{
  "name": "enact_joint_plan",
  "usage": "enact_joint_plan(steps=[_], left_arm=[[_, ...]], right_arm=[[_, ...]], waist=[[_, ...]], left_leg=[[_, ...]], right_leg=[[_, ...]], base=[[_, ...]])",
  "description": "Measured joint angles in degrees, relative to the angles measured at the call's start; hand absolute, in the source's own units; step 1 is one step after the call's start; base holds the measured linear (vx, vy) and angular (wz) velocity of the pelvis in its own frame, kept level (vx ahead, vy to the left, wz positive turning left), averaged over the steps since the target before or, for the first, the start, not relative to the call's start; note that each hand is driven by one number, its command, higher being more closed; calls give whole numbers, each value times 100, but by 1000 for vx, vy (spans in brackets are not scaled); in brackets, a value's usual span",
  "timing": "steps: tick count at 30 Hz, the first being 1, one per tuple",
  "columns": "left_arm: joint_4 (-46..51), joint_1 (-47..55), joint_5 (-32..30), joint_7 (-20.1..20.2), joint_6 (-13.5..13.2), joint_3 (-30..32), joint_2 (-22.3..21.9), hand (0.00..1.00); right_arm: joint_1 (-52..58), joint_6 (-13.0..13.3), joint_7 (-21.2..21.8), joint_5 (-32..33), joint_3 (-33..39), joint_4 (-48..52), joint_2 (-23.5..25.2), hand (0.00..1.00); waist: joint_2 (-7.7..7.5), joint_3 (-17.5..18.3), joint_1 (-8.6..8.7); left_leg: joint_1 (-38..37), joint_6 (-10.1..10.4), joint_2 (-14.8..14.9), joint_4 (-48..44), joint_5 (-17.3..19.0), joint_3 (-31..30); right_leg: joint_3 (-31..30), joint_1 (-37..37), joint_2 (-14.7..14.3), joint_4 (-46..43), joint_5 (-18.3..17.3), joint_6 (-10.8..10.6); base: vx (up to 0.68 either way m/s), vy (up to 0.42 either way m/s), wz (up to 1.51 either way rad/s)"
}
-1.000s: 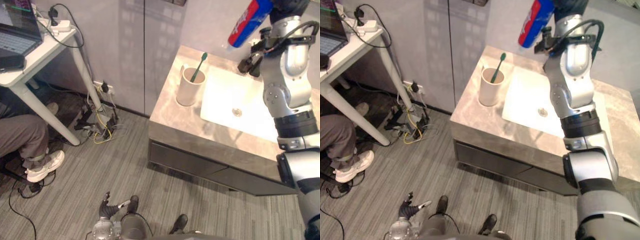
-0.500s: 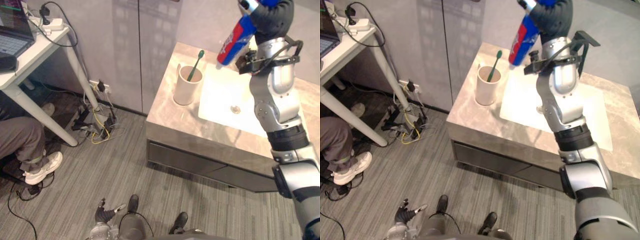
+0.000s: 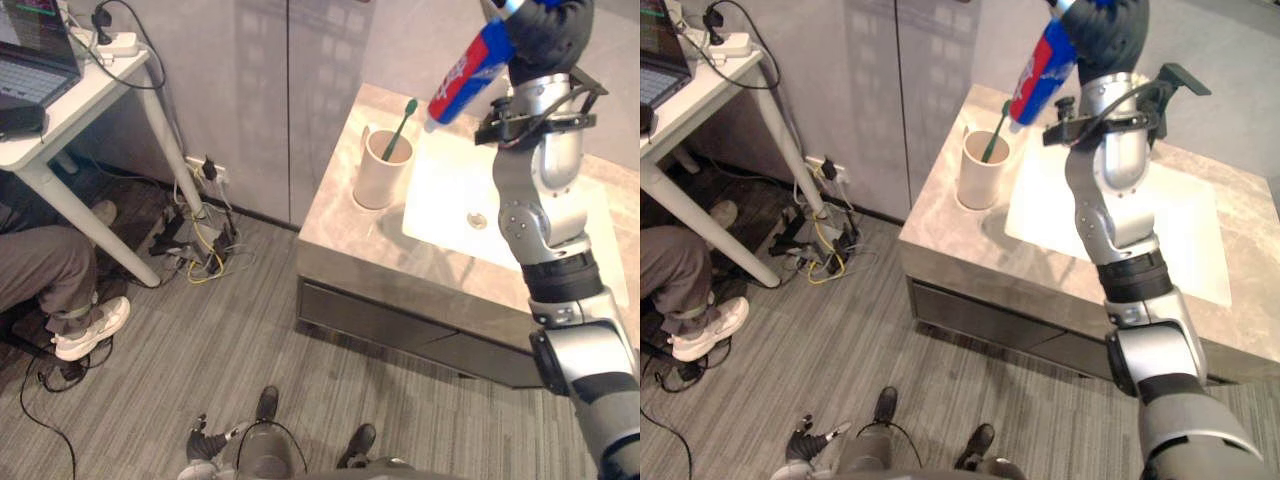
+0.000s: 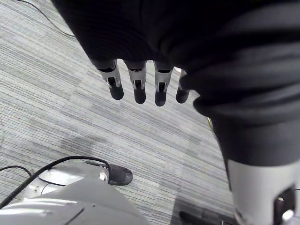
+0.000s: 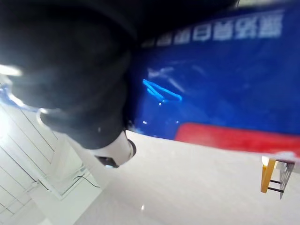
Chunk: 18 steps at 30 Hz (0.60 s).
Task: Organize washtable
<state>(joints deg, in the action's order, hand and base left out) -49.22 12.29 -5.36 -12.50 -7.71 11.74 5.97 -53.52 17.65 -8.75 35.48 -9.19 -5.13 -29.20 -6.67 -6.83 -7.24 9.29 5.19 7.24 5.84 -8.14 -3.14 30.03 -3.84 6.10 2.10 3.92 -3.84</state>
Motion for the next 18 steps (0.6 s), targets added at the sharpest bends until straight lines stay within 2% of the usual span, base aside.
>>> enact_joint_plan(steps=[18], left_arm=[[-107,-1,81,-1,-7,-13,5,0]], right_arm=[[0,-2,-115,45,6,-224,195,100]], waist=[[0,0,-15]], left_leg=[[137,11,-25,-2,-12,-142]], right_leg=[[151,-43,-1,-11,-69,-14]], base=[[-2,7,4]])
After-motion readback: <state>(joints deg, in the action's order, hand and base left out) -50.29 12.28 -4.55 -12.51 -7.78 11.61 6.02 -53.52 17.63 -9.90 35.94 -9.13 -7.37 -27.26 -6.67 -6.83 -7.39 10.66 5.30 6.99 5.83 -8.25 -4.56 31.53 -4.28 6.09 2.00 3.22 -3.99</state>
